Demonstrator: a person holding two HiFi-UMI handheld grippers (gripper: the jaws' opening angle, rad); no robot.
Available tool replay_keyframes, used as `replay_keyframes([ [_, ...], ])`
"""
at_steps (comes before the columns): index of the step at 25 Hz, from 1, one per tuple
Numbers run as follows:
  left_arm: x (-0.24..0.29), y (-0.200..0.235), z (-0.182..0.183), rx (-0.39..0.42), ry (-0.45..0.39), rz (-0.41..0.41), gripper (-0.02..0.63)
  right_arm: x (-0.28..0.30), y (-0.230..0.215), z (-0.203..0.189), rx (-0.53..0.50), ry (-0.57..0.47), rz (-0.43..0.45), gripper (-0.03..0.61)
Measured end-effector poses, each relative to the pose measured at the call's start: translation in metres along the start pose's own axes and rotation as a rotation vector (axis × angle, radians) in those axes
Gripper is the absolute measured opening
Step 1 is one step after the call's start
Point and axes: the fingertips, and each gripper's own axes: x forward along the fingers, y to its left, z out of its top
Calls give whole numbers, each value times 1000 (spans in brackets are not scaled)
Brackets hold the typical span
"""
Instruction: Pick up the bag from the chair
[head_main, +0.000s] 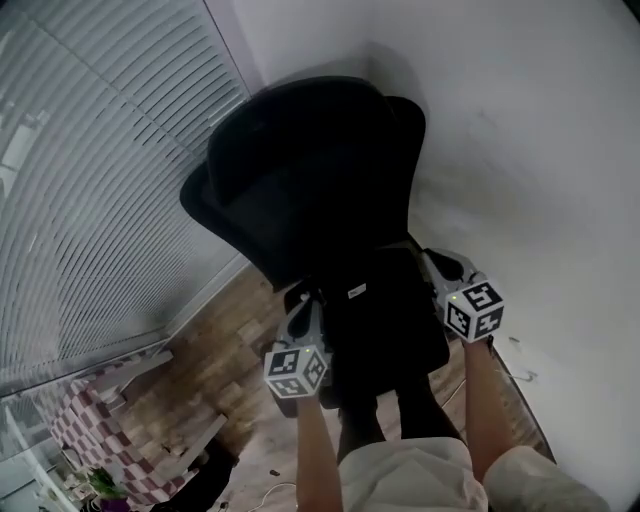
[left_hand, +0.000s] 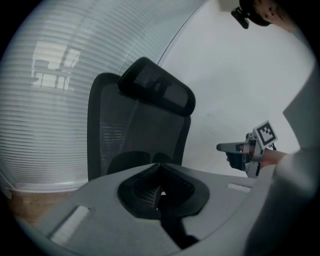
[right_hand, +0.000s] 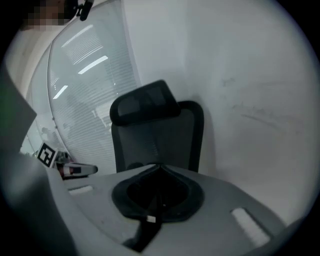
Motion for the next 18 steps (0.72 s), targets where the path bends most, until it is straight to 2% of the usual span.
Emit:
replay_keyframes([
  [2, 12, 19, -22, -14, 24, 43, 6, 29, 4, -46, -24, 84, 61, 1],
  [5, 32, 37, -56, -11, 65, 85, 6, 62, -3, -100, -39, 167, 105, 1],
  [11, 78, 68, -104, 11, 131, 102, 6, 137, -8, -155, 3, 218, 201, 2],
  [14, 95, 80, -114, 4, 99, 127, 19, 163, -4, -176, 28, 236, 237, 3],
  [16, 105, 86, -117, -6, 62, 134, 106, 176, 3, -190, 27, 246, 254, 111],
  [18, 115, 94, -123, -2, 51, 146, 146, 188, 13, -205, 21, 251, 278, 141],
])
